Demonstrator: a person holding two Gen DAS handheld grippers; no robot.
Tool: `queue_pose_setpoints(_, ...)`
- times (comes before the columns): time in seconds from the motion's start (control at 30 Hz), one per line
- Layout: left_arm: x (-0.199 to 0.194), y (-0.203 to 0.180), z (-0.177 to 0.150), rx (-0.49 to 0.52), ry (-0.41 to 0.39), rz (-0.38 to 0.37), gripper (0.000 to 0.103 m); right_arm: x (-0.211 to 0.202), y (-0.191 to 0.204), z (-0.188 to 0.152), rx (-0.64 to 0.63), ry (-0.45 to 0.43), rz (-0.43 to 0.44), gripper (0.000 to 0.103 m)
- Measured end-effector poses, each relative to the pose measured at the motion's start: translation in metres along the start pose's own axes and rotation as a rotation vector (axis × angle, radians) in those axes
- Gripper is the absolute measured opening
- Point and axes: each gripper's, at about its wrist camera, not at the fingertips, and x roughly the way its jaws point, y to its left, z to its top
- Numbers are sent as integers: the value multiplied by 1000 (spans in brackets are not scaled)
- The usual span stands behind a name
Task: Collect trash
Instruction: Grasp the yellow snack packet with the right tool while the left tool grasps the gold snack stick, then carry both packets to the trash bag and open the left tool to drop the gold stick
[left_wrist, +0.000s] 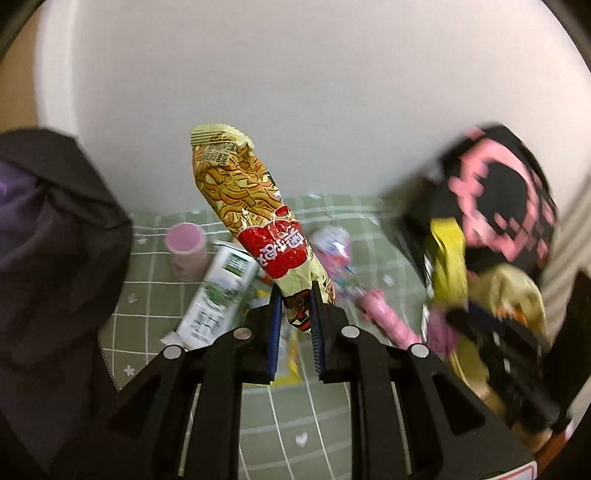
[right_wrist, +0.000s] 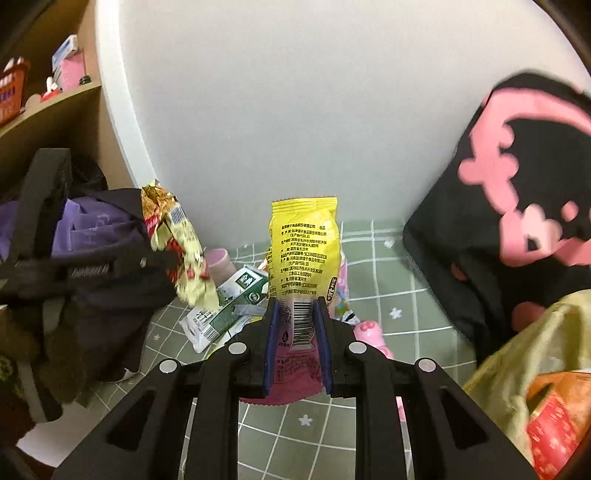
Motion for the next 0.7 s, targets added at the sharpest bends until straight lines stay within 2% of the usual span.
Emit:
queue_pose_setpoints(0.17, -24, -19, -23, 122, -3, -22, 14, -36, 19, -1, 23, -36, -80, 19)
queue_pose_setpoints(0.33, -41, -44, -30, 224, -26, -152, 14, -92, 24, 3, 33, -98, -195, 19)
queue_pose_setpoints(0.4, -44, -60, -28, 252, -39, -227, 14, -125, 17, 3, 25, -126, -280, 19)
queue_pose_setpoints(0.5, -45, -81, -22, 249, -11, -349, 14, -151, 3, 2, 38, -125, -348, 19)
queue_pose_setpoints(0.63, -48, -113, -15, 323, -20, -391, 14, -179, -16, 1, 17, -145, -422, 19)
queue_pose_setpoints(0.7, -44, -127, -9, 320, -17, -421, 14, -188, -31, 0, 16, -153, -459, 19)
